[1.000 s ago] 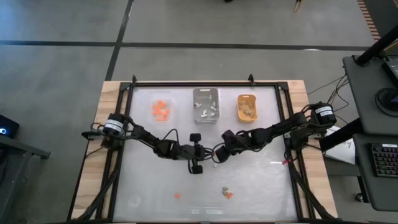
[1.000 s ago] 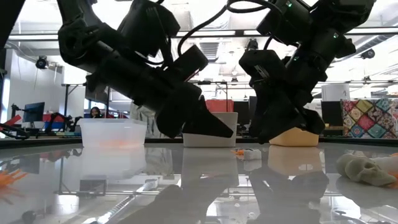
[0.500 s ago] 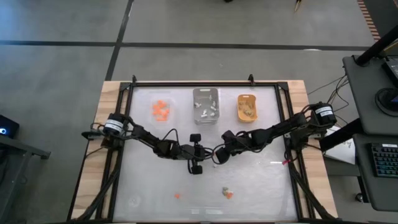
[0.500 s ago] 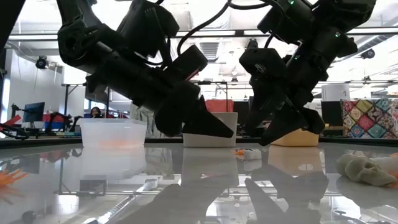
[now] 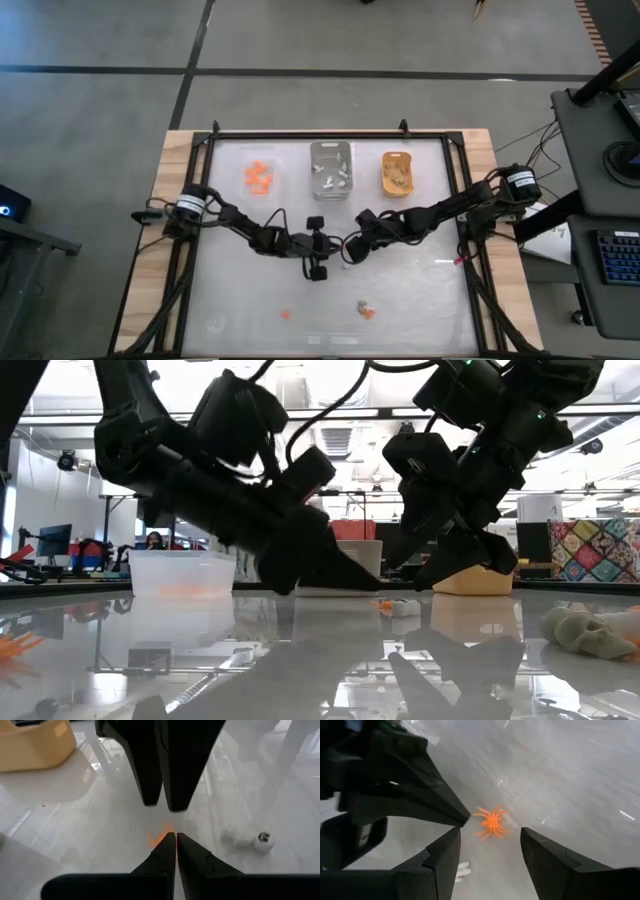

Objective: Sort Halloween decoration
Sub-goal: Put the orange spider toy into the transparent white bin

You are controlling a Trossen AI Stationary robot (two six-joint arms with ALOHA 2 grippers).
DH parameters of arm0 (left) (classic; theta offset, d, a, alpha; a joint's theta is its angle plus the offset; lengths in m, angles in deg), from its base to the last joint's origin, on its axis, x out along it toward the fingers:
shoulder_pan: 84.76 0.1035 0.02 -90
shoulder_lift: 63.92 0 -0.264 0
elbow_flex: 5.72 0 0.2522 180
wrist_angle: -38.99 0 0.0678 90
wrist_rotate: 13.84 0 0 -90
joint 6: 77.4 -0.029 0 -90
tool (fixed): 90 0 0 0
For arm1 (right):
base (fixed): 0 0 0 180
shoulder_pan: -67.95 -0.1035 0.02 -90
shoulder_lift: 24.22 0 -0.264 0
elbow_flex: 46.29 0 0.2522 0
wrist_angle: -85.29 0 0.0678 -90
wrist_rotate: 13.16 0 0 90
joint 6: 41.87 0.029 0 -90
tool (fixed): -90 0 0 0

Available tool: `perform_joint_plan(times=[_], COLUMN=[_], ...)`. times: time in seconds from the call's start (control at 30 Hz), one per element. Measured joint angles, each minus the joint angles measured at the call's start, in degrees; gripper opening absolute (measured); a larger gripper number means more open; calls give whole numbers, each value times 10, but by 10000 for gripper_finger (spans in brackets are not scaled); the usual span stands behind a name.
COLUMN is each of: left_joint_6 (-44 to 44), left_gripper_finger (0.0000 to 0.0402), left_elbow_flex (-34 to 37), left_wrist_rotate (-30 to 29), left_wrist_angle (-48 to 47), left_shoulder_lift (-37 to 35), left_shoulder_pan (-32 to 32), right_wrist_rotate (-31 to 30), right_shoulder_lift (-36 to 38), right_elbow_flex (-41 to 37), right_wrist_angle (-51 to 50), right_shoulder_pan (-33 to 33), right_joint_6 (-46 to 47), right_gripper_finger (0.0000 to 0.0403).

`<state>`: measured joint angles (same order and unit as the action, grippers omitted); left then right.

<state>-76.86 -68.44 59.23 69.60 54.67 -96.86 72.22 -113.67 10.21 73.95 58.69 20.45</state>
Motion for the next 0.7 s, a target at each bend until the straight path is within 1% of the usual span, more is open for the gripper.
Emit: perform_joint_plan(times=[0.27,0.5,0.7], left_joint_6=[8,12,21], left_gripper_finger=[0,0,0], left_elbow_flex=[-1,-1,-1], left_wrist_rotate=[0,0,-1], left_wrist_angle=[0,-7,6], left_shoulder_lift=[8,18,31], left_shoulder_pan=[0,2,3], right_wrist_rotate=[-2,-35,-45], right_shoulder_lift=[0,0,0], right_elbow_flex=[0,-10,-19], right_wrist_angle=[1,4,52], right_shoulder_pan=[-6,-23,-22], right_joint_6=[1,1,-2], right_gripper_finger=[199,199,199])
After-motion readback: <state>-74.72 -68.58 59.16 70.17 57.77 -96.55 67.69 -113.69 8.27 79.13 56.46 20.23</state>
